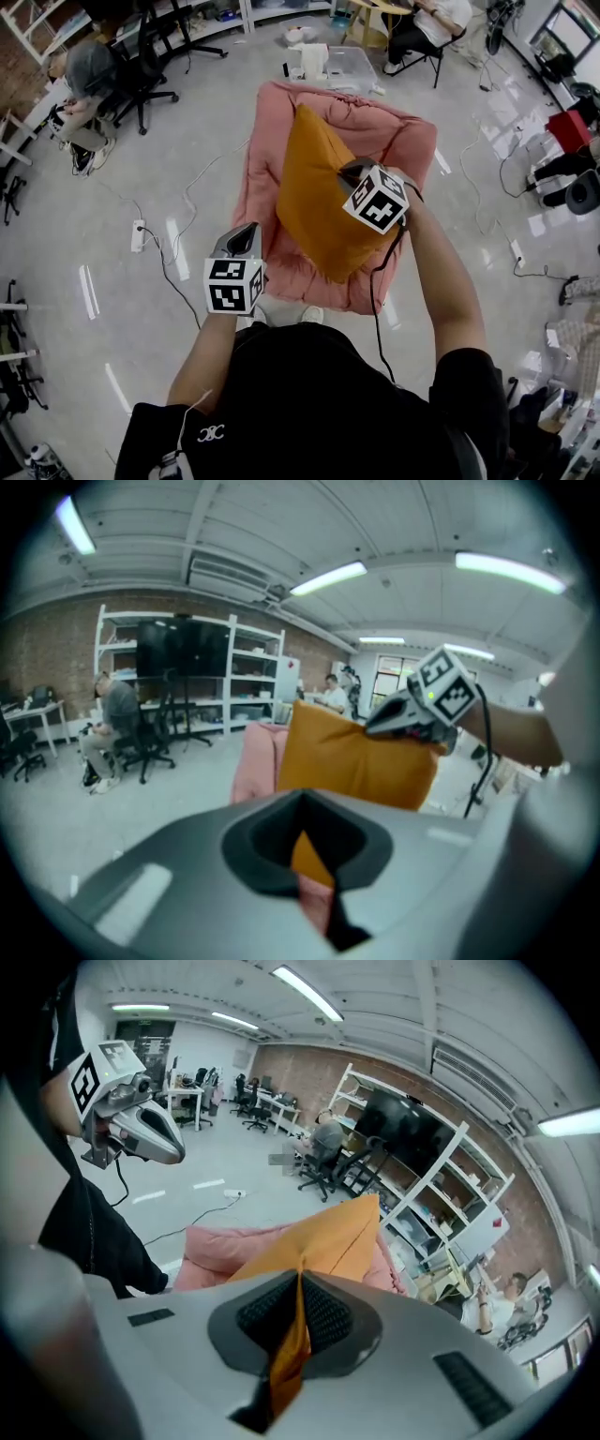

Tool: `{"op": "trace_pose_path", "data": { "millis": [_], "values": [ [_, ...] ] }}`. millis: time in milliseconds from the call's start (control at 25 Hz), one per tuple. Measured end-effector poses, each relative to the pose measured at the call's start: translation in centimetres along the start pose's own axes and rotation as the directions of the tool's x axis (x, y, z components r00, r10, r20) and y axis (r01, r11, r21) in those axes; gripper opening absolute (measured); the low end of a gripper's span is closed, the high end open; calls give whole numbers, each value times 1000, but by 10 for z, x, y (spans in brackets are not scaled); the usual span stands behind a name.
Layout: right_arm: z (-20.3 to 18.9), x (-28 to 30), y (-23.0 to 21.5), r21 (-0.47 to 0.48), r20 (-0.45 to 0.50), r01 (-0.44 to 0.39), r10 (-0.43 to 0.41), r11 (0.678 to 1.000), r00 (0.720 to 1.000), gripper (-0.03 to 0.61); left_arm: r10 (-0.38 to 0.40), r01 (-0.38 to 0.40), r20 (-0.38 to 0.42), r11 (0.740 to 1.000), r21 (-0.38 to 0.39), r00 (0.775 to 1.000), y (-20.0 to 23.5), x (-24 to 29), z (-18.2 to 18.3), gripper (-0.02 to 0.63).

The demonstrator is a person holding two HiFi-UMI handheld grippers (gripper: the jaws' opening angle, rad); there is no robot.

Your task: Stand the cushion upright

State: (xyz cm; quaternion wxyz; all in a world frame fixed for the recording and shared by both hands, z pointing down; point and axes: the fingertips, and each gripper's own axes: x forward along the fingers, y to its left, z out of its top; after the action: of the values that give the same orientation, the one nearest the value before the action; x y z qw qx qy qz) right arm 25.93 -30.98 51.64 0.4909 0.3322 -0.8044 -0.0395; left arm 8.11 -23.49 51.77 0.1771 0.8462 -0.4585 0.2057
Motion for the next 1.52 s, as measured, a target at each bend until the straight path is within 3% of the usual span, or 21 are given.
{"op": "trace_pose_path", "data": {
  "millis": [320,760,880,1000,1200,1520],
  "values": [
    [-8,44,-53,-150,-111,33,-50,988,993,8,52,-52,-3,998,-33,999,20,-4,-12,-5],
    [2,118,-79,-326,-121,65,-110,943,987,7,123,-123,-3,990,-63,992,51,-5,-10,-5],
    [-5,136,-89,-303,-131,71,-115,950,985,8,142,-143,-16,987,-68,990,55,-3,-11,-5],
    [-24,155,-113,-263,-166,131,-179,956,970,8,166,-167,-27,983,-71,986,62,-3,-14,-5],
    [-78,172,-142,-96,-231,275,-290,957,929,31,201,-204,-46,975,-91,979,70,-8,-26,-5],
    [-82,156,-148,51,-142,397,-387,916,911,134,168,-171,-56,983,-62,984,69,-1,-20,-5]
  ]
}}
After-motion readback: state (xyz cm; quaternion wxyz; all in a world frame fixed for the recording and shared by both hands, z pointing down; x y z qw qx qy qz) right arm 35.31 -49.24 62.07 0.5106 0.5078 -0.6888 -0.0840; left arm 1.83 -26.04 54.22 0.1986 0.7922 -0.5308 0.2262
